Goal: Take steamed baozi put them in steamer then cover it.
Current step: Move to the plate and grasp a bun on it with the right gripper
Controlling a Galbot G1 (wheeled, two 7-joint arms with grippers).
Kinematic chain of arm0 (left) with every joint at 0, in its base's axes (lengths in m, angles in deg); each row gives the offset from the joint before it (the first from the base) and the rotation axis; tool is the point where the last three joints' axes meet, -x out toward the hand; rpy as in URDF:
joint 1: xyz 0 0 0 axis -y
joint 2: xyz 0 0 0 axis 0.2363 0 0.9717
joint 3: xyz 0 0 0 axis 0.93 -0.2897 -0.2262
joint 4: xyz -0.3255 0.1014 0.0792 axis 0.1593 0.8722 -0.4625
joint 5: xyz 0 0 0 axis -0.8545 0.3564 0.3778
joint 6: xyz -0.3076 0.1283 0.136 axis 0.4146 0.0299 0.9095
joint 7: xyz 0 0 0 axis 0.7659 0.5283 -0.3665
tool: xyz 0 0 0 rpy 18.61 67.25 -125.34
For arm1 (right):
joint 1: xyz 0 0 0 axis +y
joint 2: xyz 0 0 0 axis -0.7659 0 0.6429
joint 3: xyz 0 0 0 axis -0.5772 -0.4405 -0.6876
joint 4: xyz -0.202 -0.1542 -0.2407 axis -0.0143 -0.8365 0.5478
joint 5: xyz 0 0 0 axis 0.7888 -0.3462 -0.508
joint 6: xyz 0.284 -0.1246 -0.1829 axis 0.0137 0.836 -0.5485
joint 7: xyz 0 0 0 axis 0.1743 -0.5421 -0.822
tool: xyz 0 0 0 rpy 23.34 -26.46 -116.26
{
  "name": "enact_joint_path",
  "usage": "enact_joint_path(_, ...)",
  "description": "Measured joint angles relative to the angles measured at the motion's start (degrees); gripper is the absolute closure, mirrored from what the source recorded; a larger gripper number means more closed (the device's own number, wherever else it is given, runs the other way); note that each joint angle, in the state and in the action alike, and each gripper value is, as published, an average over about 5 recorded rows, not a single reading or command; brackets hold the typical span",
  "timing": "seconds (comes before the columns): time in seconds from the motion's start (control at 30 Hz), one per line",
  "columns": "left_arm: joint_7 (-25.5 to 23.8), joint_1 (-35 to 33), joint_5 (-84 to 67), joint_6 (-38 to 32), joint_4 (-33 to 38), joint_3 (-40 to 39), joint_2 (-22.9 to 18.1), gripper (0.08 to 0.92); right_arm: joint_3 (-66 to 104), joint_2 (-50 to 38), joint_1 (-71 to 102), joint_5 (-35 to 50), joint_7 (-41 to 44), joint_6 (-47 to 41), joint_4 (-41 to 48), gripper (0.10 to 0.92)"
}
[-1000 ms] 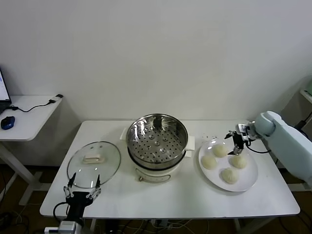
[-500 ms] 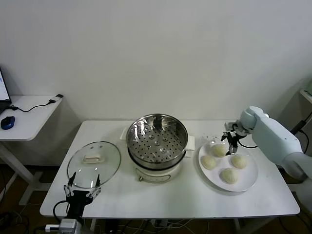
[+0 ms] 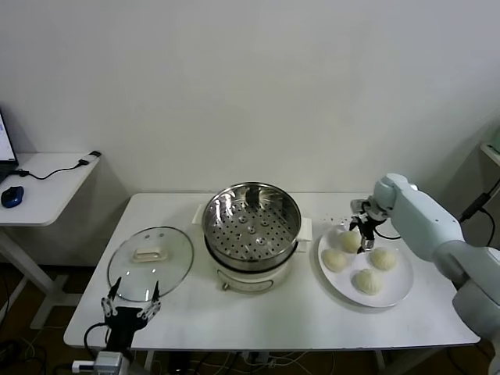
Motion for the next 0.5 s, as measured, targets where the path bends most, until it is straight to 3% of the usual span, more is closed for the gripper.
enact_joint_path(0.5,0.3,-1.0,-0.3,-0.3,0.0,-0.1,-0.2,0.177,0.8,0.1,-1.5,-0.5,1.2,1.9,0.3,0.33)
